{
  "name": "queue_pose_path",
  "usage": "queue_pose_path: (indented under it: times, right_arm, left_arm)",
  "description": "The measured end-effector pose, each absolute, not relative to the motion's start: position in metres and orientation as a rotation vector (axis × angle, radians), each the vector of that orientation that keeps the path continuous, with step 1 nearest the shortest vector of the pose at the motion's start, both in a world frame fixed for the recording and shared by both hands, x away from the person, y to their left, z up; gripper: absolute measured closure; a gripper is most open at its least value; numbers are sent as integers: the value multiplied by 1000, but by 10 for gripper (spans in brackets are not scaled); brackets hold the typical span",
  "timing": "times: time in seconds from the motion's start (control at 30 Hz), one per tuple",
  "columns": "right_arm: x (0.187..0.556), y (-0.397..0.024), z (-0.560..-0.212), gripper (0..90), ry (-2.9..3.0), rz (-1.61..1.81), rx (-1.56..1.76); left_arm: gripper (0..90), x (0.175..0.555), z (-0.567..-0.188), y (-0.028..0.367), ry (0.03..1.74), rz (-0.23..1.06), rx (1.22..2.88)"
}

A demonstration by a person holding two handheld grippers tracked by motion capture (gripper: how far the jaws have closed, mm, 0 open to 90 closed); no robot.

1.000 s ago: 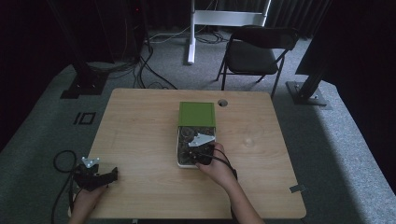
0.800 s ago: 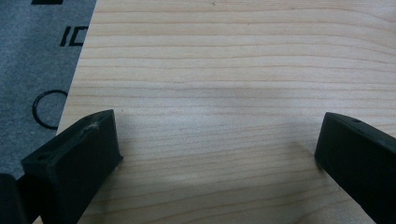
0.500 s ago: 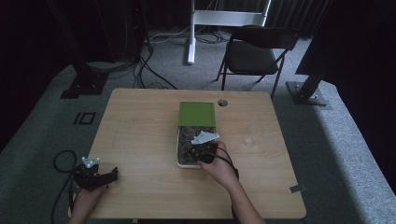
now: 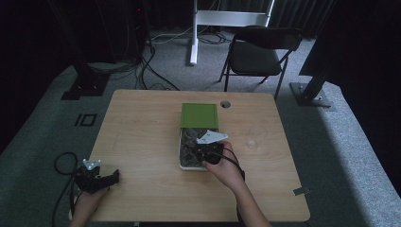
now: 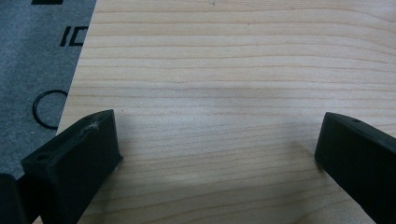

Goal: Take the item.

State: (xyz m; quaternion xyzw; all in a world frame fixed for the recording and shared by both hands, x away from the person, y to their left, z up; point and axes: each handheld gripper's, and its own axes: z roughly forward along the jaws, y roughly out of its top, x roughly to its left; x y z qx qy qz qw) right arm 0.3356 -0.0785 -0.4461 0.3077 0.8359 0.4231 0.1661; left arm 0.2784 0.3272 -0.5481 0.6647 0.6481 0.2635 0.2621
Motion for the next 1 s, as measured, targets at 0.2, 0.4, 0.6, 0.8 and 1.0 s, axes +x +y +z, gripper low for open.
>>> queue_pose_path:
  times: [0.2,0.4,0.6,0.8,1.0]
  right_arm:
    - [334,-81,-439,801,2364,1224,876]
    - [333,-87,-434,801,2345,1245,876]
    - [333,-96,-430,801,2320,1251,891]
    - [334,-105,-425,801,2302,1256,914]
    - [334,-115,-422,802,2282,1251,927]
  left_arm:
    - [3,278,-548,327,1754,712,1797]
    - [3,278,-548,327,1755,711,1798]
    - [3,278,-548,327,1754,711,1798]
    - [3,278,-548,327,1754,711,1798]
    - [3,278,-548,327,1754,712,1798]
